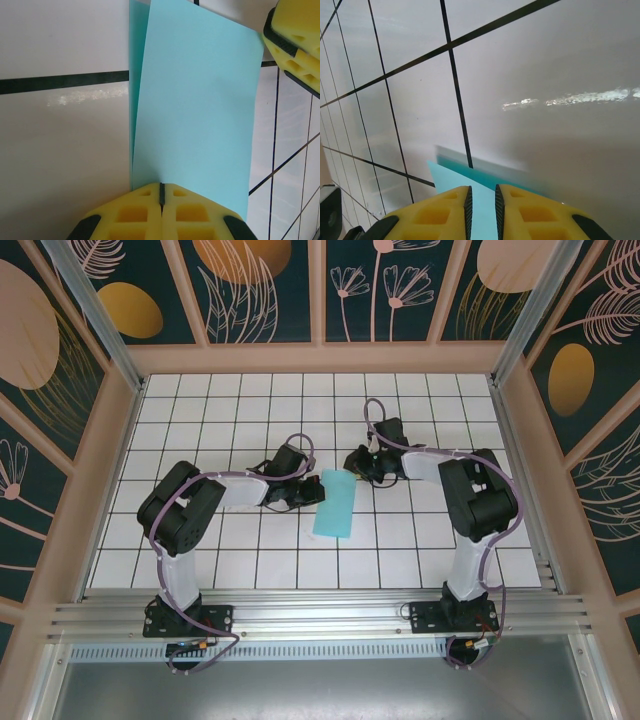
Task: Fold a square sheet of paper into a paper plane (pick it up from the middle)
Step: Fold the square sheet of paper in half at the center of the table.
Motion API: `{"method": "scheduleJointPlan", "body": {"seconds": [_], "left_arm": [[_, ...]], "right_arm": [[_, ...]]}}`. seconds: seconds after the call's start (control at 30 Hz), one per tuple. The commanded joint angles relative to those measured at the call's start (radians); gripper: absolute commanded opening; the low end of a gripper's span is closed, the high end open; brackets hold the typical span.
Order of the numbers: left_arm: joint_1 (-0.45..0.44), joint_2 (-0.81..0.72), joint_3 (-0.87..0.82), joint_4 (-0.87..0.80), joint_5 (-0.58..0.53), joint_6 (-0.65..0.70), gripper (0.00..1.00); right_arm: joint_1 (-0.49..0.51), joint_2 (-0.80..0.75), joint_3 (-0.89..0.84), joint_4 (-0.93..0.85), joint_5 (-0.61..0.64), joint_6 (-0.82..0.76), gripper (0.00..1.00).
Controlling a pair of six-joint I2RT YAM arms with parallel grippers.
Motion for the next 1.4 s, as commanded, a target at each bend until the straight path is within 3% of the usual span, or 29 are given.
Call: {"method": "scheduleJointPlan", "body": {"seconds": [0.0, 0.2, 0.67, 0.9, 1.13, 1.37], "left_arm": [[0.000, 0.044, -0.037, -0.121, -0.088, 0.021, 0.00], [0.000, 0.042, -0.037, -0.124, -0.089, 0.020, 0.00], [0.001, 0.038, -0.033, -0.125, -0.088, 0.022, 0.00], [0.000, 0.039, -0.028, -0.126, -0.087, 0.021, 0.00], [0.001, 0.034, -0.025, -0.130, -0.088, 0.023, 0.00], [0.001, 0.028, -0.026, -0.129, -0.091, 0.020, 0.00]], "right_arm": [[-0.004, 0.046, 0.012, 0.005, -0.020, -0.002, 0.23], [-0.015, 0.090, 0.026, -0.065, 0.050, -0.015, 0.23], [-0.021, 0.063, 0.114, -0.082, 0.000, -0.049, 0.23], [-0.019, 0.089, 0.050, -0.022, -0.036, -0.040, 0.22], [-0.028, 0.119, 0.059, -0.065, 0.018, -0.067, 0.22], [-0.017, -0.017, 0.090, -0.125, 0.020, -0.108, 0.22]]}}
